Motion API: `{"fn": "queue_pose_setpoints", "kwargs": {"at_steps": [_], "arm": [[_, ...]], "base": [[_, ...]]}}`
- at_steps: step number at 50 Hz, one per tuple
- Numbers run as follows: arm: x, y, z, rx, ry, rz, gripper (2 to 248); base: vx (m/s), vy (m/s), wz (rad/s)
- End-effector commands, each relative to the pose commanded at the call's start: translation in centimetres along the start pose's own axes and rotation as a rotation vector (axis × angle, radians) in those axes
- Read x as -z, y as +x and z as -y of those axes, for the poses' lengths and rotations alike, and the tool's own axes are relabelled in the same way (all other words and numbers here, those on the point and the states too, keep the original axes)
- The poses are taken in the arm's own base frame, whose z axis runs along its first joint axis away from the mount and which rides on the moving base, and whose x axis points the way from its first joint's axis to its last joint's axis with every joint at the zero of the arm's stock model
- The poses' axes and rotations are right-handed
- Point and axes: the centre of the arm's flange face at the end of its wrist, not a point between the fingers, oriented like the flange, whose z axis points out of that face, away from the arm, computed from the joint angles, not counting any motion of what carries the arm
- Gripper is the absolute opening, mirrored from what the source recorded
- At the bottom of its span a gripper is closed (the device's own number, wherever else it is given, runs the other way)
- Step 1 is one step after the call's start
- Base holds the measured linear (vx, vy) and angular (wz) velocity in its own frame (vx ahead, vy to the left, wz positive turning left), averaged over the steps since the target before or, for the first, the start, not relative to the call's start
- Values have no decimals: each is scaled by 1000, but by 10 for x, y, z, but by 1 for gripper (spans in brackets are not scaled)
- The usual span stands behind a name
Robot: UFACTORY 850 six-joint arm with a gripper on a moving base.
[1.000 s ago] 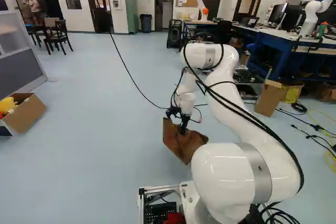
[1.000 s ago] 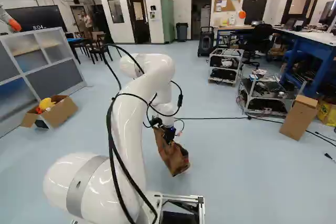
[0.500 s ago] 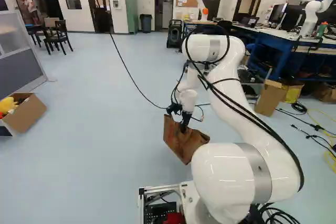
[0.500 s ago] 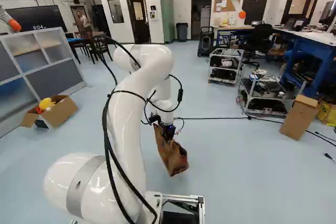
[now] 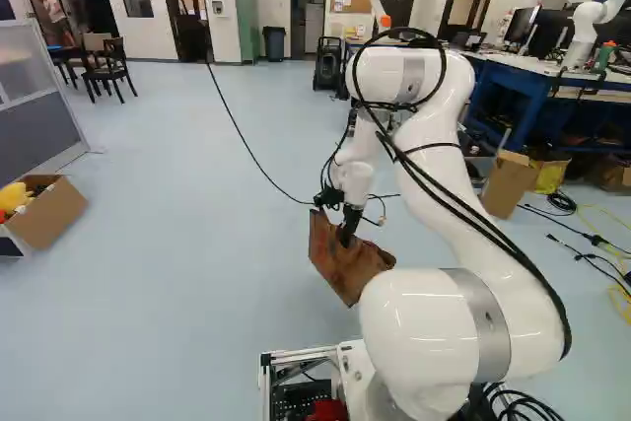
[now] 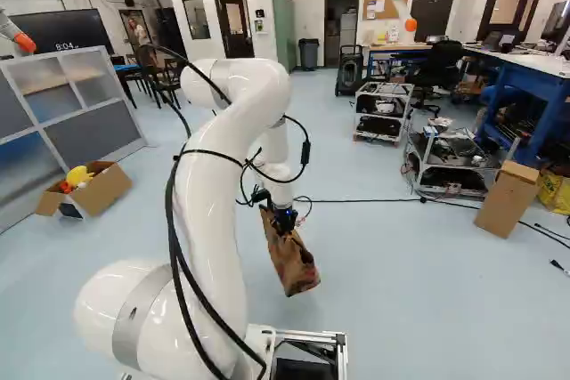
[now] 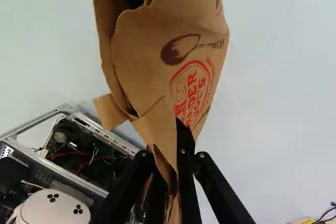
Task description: Pick up the grocery bag from the ground
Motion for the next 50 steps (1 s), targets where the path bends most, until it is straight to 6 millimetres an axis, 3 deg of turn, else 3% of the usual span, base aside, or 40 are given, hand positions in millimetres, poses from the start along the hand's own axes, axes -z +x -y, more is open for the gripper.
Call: {"fn": "queue_pose_setpoints", "kwargs": {"at_steps": [50], "arm": [[77, -29, 24, -82, -39, -43, 21]], "base": [[0, 0, 0]]}}
